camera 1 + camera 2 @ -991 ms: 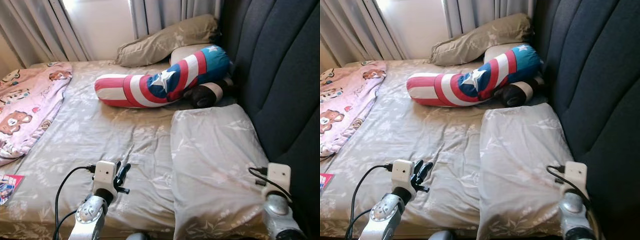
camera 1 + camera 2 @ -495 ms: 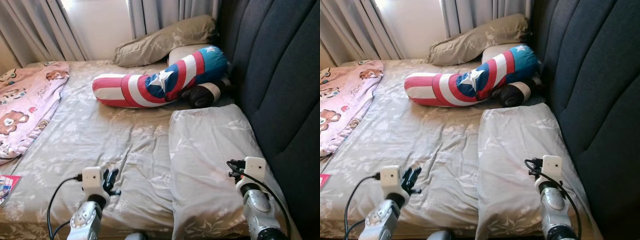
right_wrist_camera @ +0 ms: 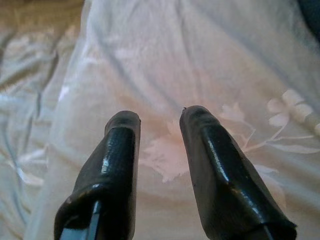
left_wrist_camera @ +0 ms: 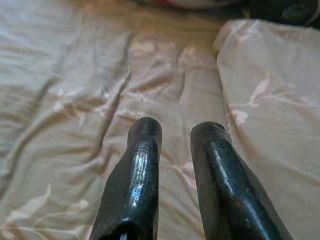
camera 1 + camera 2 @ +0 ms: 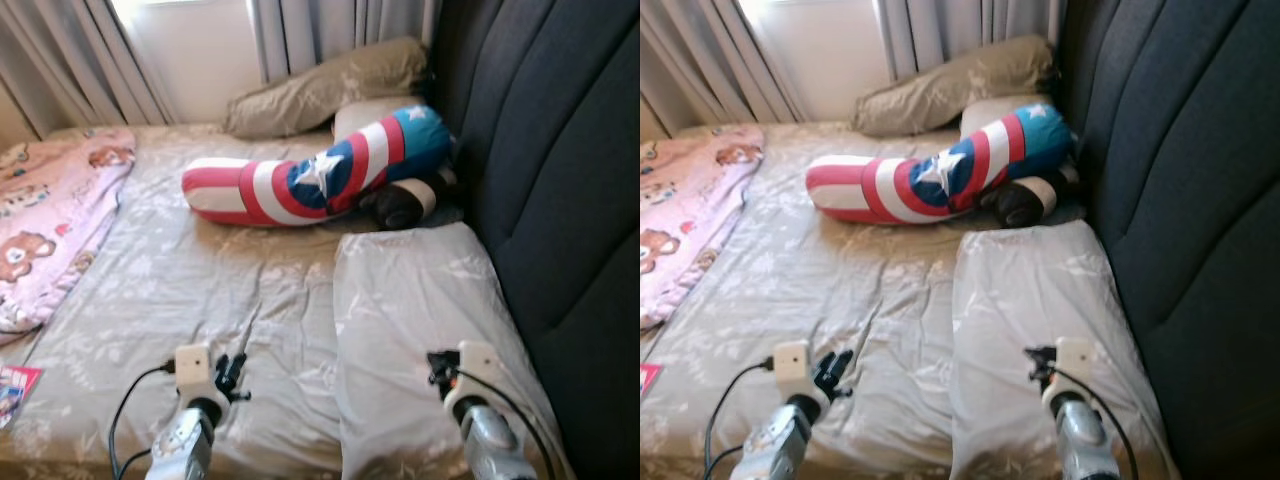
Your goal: Clean up the room
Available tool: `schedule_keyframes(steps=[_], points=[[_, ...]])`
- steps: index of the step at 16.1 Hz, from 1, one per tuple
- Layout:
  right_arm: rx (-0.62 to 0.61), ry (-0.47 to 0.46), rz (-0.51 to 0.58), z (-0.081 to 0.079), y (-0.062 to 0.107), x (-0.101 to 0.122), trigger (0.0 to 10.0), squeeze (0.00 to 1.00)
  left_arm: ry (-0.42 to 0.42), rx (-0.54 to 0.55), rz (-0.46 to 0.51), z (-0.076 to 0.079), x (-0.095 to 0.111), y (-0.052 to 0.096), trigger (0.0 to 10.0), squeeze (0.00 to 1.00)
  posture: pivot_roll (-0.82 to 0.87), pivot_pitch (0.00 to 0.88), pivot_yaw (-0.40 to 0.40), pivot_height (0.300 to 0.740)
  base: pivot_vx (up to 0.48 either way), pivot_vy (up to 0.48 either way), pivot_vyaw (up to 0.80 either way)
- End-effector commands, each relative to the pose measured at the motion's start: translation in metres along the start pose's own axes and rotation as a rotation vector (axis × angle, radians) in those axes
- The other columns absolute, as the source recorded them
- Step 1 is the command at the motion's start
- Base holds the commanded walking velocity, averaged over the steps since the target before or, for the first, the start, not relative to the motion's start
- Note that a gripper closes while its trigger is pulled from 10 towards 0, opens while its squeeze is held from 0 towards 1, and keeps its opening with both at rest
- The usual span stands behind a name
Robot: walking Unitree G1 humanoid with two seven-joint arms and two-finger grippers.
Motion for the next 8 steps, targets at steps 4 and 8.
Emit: schedule_keyframes(steps=[4,8], points=[[-0.181,-0.017,-0.159,0.038,0.017,-0.035,10.0,0.0,0.076,0.047,-0.204,-0.002,-0.042,0.009,10.0,0.0,0.03,0.0,0.033,0.74,0.0,0.0,0.0],[-0.288,-0.052,-0.265,0.063,0.037,-0.062,10.0,0.0,0.037,0.048,-0.381,0.0,-0.075,0.025,10.0,0.0,0.0,0.0,0.052,0.74,0.0,0.0,0.0]])
Point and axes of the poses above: a point about 5 cm out from each wrist's last joint towards the gripper, its own y axis pointing back from the gripper into the wrist, its own x axis along the axis of the wrist's last joint, z = x × y, the point moved 3 cm from there along -y, pointing out of the wrist towards the gripper, and after that the axes turned 14 degrees about -y, right-handed, at the moved point
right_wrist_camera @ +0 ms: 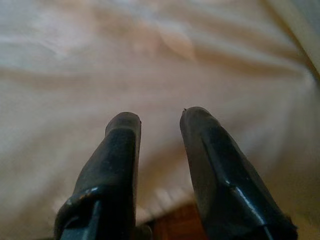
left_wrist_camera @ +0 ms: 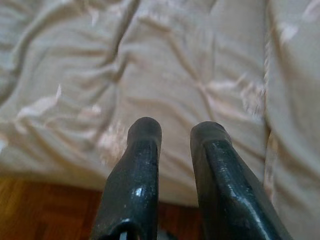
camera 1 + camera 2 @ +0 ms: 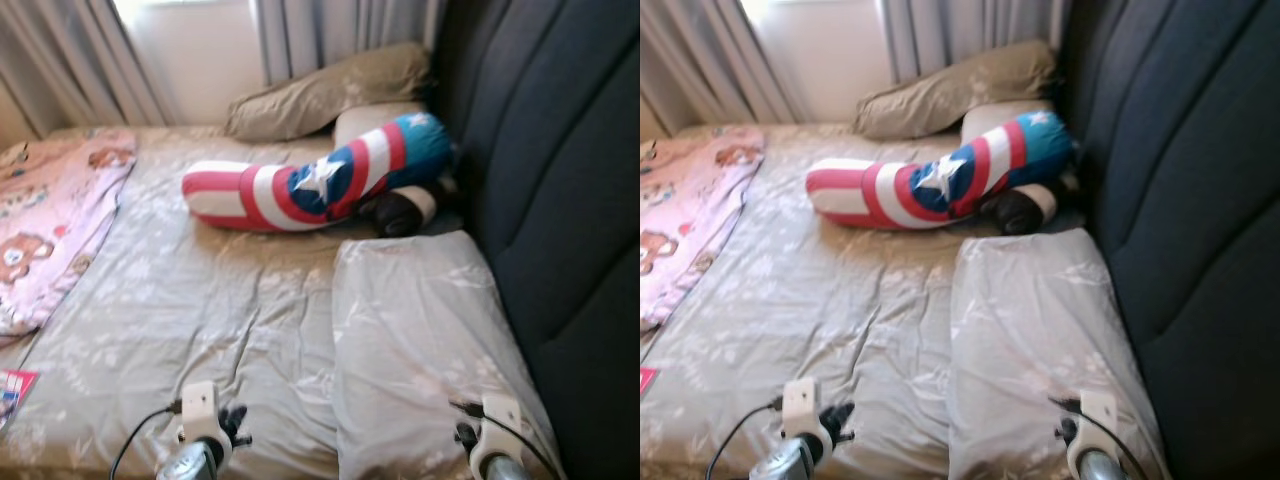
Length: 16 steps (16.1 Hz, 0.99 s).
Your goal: Clean up the room
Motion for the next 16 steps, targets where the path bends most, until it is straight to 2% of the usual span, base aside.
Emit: schedule_keyframes(steps=[1,2,5,8,9,10,12,16], points=[[-0.023,-0.026,-0.017,0.003,0.001,-0.004,10.0,0.0,0.015,0.022,-0.05,-0.003,-0.011,0.002,10.0,0.0,0.0,0.0,0.053,0.74,0.0,0.0,0.0],[-0.034,-0.067,-0.016,0.005,0.001,-0.006,10.0,0.0,0.029,0.034,-0.064,-0.003,-0.014,0.003,10.0,0.0,-0.01,0.0,0.053,0.74,0.0,0.0,0.0],[-0.026,-0.07,-0.036,0.0,0.003,-0.016,10.0,0.0,0.006,0.024,-0.091,0.002,-0.021,0.004,10.0,0.0,-0.01,0.0,0.053,0.74,0.0,0.0,0.0],[0.013,-0.002,-0.055,-0.008,0.003,-0.019,10.0,0.0,0.008,0.039,-0.104,0.0,-0.024,0.005,10.0,0.0,-0.01,0.0,0.053,0.74,0.0,0.0,0.0],[0.017,0.004,-0.057,-0.009,0.003,-0.021,10.0,0.0,0.007,0.044,-0.121,-0.002,-0.029,0.007,10.0,0.0,-0.01,0.0,0.055,0.74,0.0,0.0,0.79],[0.015,-0.003,-0.061,-0.009,0.004,-0.023,10.0,0.0,0.004,0.043,-0.127,-0.002,-0.031,0.007,10.0,0.0,0.0,0.0,0.057,0.74,0.0,0.277,0.79],[-0.004,-0.045,-0.075,-0.006,0.005,-0.028,10.0,0.0,-0.007,0.041,-0.137,-0.002,-0.034,0.009,10.0,0.0,0.01,0.0,0.056,0.74,0.0,0.416,0.0],[-0.02,-0.035,-0.098,-0.002,0.007,-0.035,10.0,0.0,-0.013,0.046,-0.155,-0.005,-0.038,0.01,10.0,0.0,0.0,0.0,0.067,0.74,0.0,0.417,0.0]])
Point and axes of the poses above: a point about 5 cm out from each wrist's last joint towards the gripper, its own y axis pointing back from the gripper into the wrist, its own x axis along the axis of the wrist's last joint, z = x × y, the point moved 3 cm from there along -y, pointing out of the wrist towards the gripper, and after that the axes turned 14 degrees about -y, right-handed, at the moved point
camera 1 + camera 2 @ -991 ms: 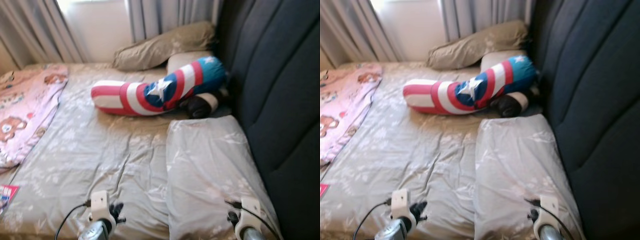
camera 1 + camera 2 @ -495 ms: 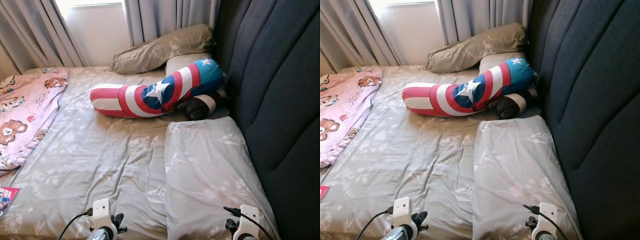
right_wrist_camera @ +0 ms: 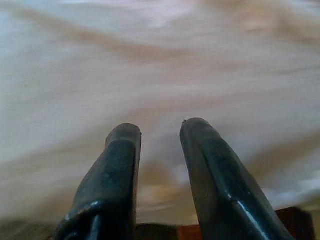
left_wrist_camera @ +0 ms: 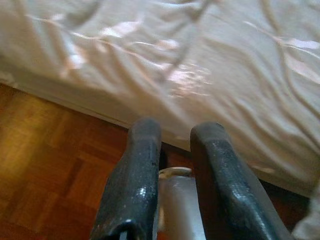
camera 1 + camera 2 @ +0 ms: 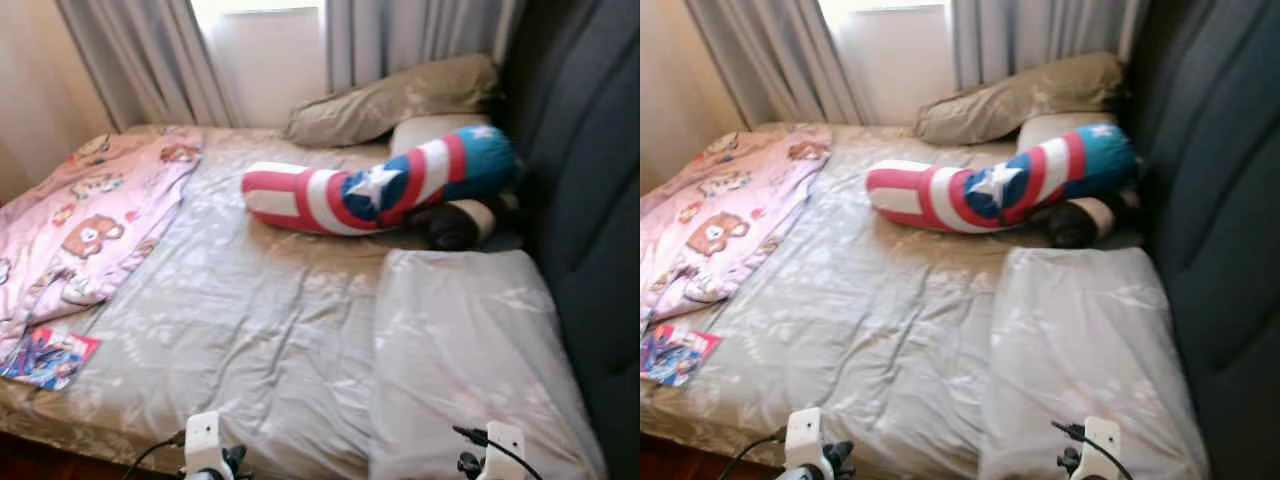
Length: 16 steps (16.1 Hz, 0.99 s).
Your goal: Clean up the room
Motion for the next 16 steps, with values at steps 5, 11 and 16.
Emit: schedule_keyframes(steps=[5,11,16], points=[[0.011,-0.003,-0.036,-0.005,0.001,-0.011,10.0,0.0,-0.003,0.019,-0.036,-0.009,-0.009,0.003,10.0,0.0,0.01,0.0,0.066,0.74,0.0,0.419,0.48],[0.008,-0.002,-0.044,-0.004,0.002,-0.013,10.0,0.0,-0.005,0.019,-0.047,-0.009,-0.012,0.003,10.0,0.0,0.01,0.0,0.068,0.74,0.0,0.419,0.0],[-0.013,-0.01,-0.051,0.014,0.004,-0.013,10.0,0.0,-0.003,0.019,-0.046,-0.011,-0.012,0.004,10.0,0.0,0.01,0.0,0.077,0.74,0.0,0.42,0.0]])
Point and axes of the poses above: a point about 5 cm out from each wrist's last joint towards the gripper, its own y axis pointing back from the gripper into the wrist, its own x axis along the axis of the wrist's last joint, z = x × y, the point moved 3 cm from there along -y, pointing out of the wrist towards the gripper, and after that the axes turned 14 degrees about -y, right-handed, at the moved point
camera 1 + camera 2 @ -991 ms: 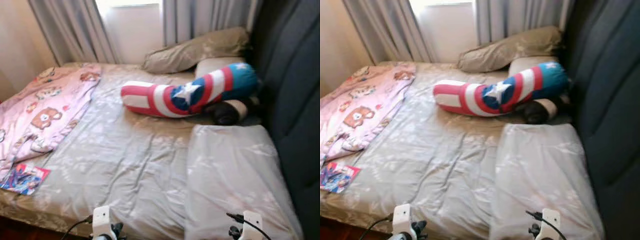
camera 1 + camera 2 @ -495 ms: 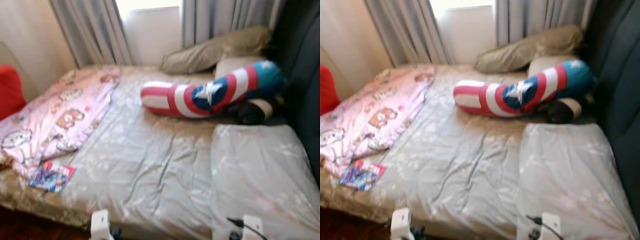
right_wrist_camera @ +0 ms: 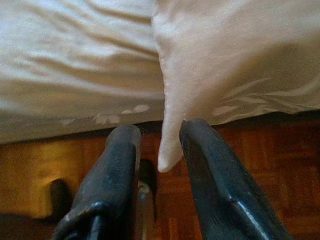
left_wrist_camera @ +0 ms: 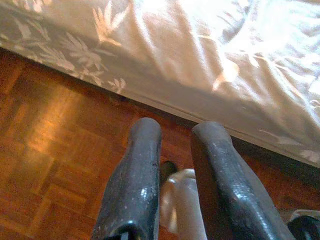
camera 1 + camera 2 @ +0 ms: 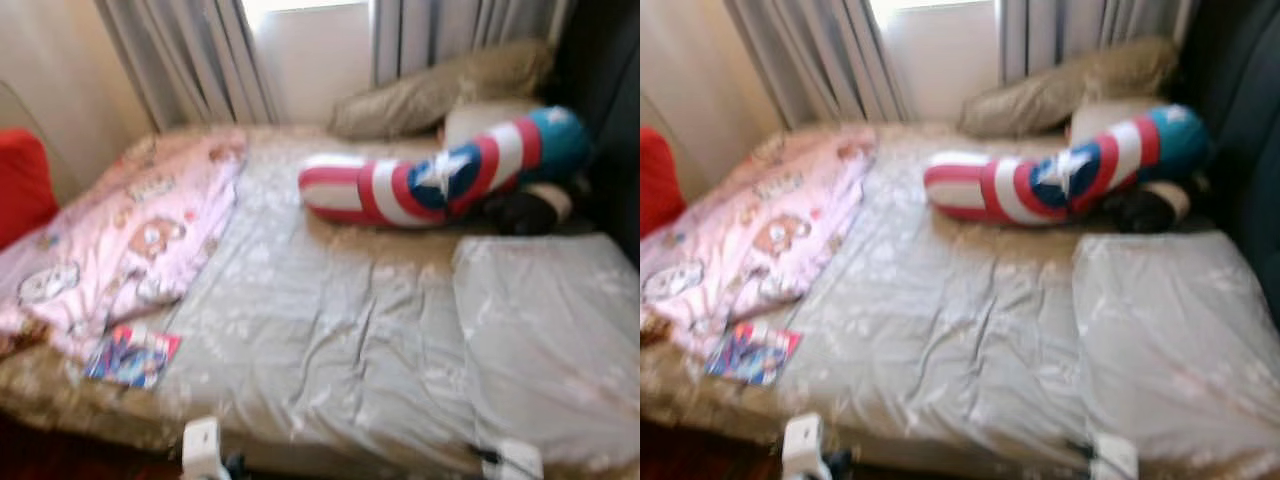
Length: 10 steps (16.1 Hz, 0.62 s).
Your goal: Clean up the room
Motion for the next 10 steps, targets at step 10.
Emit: schedule_keyframes(steps=[10], points=[[0.061,0.001,-0.018,-0.024,-0.002,-0.004,10.0,0.0,-0.027,0.034,-0.03,-0.027,-0.006,0.005,10.0,0.0,0.01,0.0,0.071,0.74,0.0,0.439,0.0]])
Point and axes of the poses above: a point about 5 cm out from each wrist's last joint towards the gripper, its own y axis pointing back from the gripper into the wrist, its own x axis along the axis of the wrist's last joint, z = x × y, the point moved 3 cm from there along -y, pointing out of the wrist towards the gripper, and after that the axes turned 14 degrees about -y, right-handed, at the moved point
